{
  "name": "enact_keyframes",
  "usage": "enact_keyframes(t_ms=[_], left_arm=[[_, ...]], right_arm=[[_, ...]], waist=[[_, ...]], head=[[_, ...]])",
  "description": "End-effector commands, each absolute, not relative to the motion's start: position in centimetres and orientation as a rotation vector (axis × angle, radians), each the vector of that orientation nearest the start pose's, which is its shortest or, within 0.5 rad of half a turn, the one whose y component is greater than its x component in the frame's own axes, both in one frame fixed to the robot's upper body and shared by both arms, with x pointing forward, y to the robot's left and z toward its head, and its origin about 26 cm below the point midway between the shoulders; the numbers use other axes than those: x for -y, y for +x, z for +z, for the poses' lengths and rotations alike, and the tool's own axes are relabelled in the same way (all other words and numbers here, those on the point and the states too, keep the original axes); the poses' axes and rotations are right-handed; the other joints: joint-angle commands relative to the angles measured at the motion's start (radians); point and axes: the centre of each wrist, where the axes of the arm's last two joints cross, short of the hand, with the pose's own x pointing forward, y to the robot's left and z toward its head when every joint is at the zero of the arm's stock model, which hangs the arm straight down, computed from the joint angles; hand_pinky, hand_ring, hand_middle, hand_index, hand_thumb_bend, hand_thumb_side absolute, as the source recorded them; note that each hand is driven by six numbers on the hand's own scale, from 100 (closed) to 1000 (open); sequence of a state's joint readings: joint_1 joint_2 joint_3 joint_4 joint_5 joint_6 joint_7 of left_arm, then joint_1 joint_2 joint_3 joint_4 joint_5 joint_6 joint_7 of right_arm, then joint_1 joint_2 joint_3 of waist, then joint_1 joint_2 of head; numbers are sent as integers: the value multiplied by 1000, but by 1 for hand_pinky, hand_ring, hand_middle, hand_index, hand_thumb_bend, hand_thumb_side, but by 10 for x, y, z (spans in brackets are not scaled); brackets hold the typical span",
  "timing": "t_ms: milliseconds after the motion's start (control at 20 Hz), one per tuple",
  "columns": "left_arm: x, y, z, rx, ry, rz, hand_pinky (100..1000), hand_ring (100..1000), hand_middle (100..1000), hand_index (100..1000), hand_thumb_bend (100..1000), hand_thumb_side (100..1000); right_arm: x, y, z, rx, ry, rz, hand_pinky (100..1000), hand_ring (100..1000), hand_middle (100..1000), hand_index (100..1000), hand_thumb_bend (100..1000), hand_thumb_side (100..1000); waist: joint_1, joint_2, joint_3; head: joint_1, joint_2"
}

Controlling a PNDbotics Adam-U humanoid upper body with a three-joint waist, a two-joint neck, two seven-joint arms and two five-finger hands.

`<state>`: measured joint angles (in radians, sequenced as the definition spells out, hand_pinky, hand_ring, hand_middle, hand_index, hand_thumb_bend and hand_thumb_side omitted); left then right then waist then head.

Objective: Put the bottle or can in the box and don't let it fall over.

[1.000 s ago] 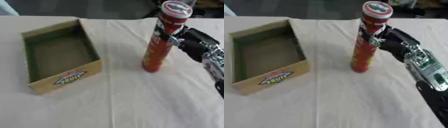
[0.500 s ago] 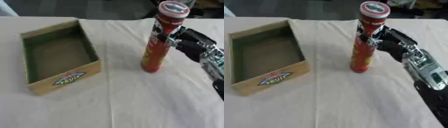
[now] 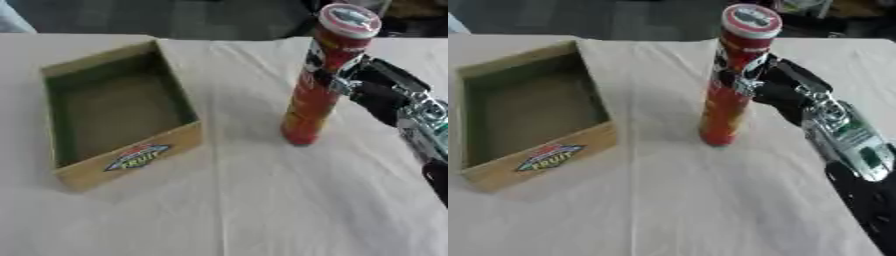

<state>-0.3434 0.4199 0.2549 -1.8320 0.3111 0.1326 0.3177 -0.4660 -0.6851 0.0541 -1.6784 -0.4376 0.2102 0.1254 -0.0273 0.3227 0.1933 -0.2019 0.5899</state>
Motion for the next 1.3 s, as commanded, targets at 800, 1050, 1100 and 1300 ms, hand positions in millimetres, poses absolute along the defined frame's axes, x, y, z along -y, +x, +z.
enact_keyframes(t_ms=[800,1050,1100,1300], left_arm=[[-349,315,222,2125,330,279,661,983,839,771,476,371],[-349,315,222,2124,329,281,662,983,839,771,473,375],[-349,315,221,2124,329,282,662,983,839,771,473,375],[-349,315,221,2123,330,281,662,982,839,771,470,373]], right_arm=[[324,351,232,1870,25,339,968,707,712,791,319,116],[324,349,235,1896,-35,281,944,605,624,723,283,100],[324,349,236,1907,-50,265,943,586,607,708,274,100],[322,345,243,1972,-129,221,937,503,529,621,202,100]], waist=[[2,-21,3],[2,-20,2],[3,-20,1],[3,-21,0]], head=[[-1,-12],[-1,-8],[-1,-6],[-1,0]])
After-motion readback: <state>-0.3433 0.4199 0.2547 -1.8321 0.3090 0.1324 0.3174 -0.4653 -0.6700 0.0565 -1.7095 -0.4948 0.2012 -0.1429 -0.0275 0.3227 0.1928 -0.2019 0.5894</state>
